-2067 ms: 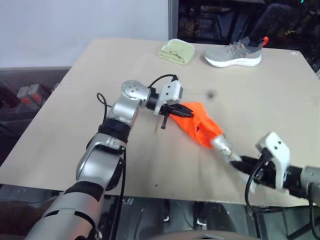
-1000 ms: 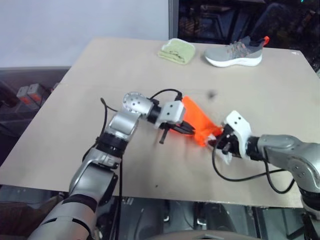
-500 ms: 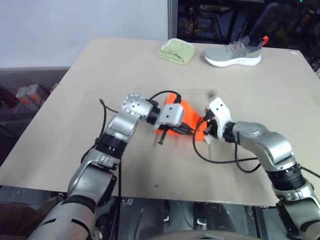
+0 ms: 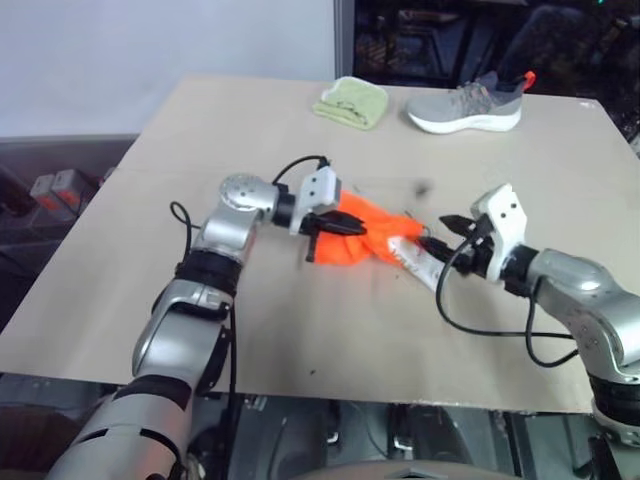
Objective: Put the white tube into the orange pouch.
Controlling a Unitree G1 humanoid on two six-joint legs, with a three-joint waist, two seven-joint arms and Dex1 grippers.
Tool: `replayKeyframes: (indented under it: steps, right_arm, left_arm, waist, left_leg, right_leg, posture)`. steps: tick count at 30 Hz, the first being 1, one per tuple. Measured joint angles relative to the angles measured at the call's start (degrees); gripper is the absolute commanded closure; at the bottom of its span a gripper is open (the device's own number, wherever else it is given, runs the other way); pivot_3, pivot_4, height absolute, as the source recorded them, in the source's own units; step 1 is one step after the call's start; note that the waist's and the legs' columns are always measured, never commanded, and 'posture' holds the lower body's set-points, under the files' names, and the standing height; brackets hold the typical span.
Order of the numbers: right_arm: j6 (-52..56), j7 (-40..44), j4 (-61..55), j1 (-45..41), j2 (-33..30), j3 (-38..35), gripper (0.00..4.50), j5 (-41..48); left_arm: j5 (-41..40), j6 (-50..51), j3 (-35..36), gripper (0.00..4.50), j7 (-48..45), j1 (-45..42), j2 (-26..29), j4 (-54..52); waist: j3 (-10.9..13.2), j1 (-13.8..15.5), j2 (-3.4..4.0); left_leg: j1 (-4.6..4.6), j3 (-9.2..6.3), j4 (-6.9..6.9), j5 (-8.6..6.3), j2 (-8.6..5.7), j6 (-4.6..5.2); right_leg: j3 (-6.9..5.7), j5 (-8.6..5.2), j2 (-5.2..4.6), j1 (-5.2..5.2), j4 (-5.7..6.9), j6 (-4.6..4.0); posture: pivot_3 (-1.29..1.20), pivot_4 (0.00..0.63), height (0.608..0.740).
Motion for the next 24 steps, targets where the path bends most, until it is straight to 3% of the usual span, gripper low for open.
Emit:
replayKeyframes:
  steps: [3,10,23,24]
  right_arm:
    - [-4.3,-0.2,3.4,2.4,-2.6,3.6,1.53,-6.6]
    - [-1.6,3.7,2.2,5.8,-2.9,7.8,1.53,-4.9]
    - [-6.6,-2.6,9.3,2.1,3.0,14.1,1.53,-16.9]
    - [-7.1,-3.0,9.9,1.8,3.6,14.3,1.92,-17.7]
  left_arm:
    - [-0.1,-0.1,0.6,4.50,0.0,0.0,0.2,0.5]
    - [-0.1,-0.5,0.5,4.50,-0.2,0.5,-0.7,-2.4]
    - [-0.5,2.4,-2.0,4.50,-0.9,5.5,-1.5,-16.0]
    - [-0.5,2.7,-2.1,4.50,-0.9,5.7,-1.6,-16.3]
  waist:
    - [0.0,0.0,-0.01]
    - [0.0,0.0,-0.02]
    - [0.0,-0.2,-0.04]
    - [0.0,-0.2,-0.04]
  left_leg:
    - [0.01,0.04,0.01,0.01,0.00,-0.01]
    - [-0.01,0.02,0.02,0.01,0.00,-0.02]
    - [0.14,0.03,0.05,0.06,0.15,-0.09]
    - [0.14,0.03,0.05,0.07,0.15,-0.10]
  right_leg:
    - [-0.01,-0.01,0.00,-0.01,0.00,0.00]
    - [0.10,-0.01,-0.01,0.00,0.00,-0.02]
    - [0.13,-0.11,0.02,0.07,0.02,-0.20]
    - [0.12,-0.10,0.03,0.07,0.02,-0.18]
  posture:
    - [0.00,0.150,0.740]
    - [0.00,0.150,0.740]
    - [0.00,0.150,0.740]
    - [0.00,0.150,0.740]
